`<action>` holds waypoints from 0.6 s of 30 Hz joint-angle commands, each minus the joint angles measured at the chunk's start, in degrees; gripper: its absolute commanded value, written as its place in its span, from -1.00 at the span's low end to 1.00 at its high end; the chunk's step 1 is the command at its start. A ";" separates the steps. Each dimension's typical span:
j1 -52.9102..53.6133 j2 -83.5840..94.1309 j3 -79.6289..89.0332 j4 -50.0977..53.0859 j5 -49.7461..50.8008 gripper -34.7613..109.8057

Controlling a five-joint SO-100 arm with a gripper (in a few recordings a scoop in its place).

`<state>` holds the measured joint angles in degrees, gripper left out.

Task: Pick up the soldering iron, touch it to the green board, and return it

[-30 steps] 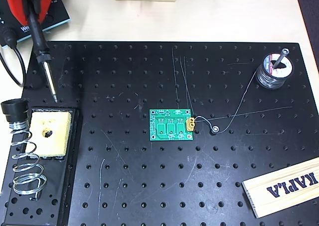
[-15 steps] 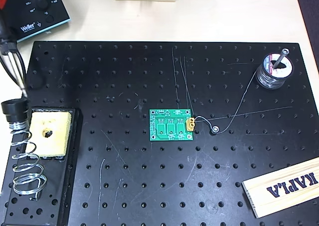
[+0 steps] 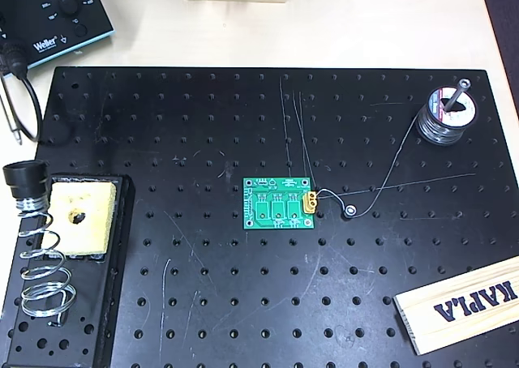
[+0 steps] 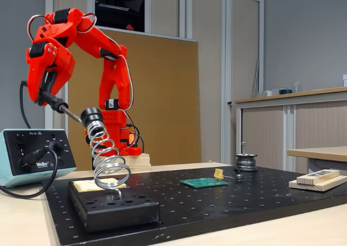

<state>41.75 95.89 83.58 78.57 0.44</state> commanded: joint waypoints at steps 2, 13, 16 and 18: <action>-1.67 0.00 -4.04 0.09 0.88 -0.52; -6.15 -5.80 -10.46 1.14 3.16 -0.52; -8.44 -8.96 -13.36 1.41 4.31 -0.52; -10.20 -11.43 -15.64 1.67 5.19 -0.52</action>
<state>33.49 84.38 72.60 79.37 4.22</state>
